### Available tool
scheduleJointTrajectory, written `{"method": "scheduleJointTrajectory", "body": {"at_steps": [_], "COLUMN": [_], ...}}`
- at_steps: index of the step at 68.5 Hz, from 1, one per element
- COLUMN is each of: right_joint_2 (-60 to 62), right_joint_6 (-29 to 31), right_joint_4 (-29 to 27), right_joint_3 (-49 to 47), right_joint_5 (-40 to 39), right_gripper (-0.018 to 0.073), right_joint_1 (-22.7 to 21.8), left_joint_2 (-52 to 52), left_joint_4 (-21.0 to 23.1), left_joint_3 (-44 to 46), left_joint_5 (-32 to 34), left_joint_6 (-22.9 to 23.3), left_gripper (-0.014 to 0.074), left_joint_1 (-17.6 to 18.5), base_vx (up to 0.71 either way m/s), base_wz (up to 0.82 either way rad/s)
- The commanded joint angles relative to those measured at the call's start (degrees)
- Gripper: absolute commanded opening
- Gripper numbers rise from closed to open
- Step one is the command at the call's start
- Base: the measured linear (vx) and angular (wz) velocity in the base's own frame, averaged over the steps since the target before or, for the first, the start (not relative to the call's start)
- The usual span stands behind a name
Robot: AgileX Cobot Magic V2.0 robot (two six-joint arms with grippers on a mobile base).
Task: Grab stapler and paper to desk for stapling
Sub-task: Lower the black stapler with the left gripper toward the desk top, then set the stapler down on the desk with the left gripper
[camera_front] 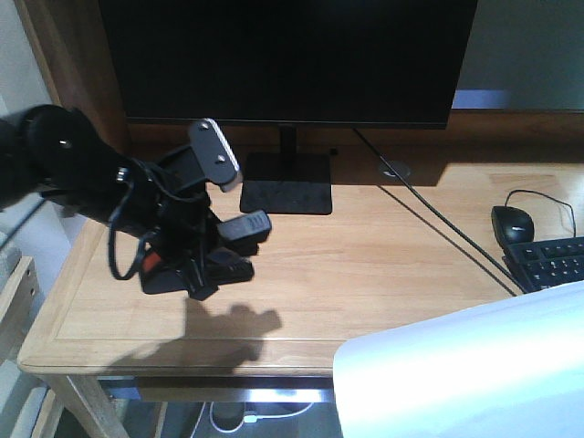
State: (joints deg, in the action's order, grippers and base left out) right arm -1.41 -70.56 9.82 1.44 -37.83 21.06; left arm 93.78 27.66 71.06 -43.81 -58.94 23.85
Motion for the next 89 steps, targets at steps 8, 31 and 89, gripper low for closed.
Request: {"method": "scheduleJointTrajectory", "body": {"at_steps": [8, 31, 89], "right_joint_2": [-0.7, -0.7, -0.7], "right_joint_6": [0.7, 0.7, 0.7], "right_joint_4": [0.2, 0.2, 0.2], "right_joint_3": [-1.6, -1.6, -1.6], "right_joint_5": [-3.4, -3.4, -3.4], "right_gripper": [-0.0002, -0.0002, -0.0002], "right_joint_1": [0.1, 0.1, 0.1], "left_joint_2": [3.9, 14.5, 28.8], "left_joint_4": [18.3, 42.6, 36.5], "left_joint_3": [2.2, 2.3, 20.2], "left_joint_5": [5.2, -5.0, -9.8], "left_joint_6": [-17.4, -46.5, -58.8], "left_gripper": [-0.0006, -0.0006, 0.0011], "left_joint_1": [-5.2, -16.8, -15.3], "base_vx": [0.00, 0.00, 0.00], "base_wz": [0.00, 0.00, 0.00]}}
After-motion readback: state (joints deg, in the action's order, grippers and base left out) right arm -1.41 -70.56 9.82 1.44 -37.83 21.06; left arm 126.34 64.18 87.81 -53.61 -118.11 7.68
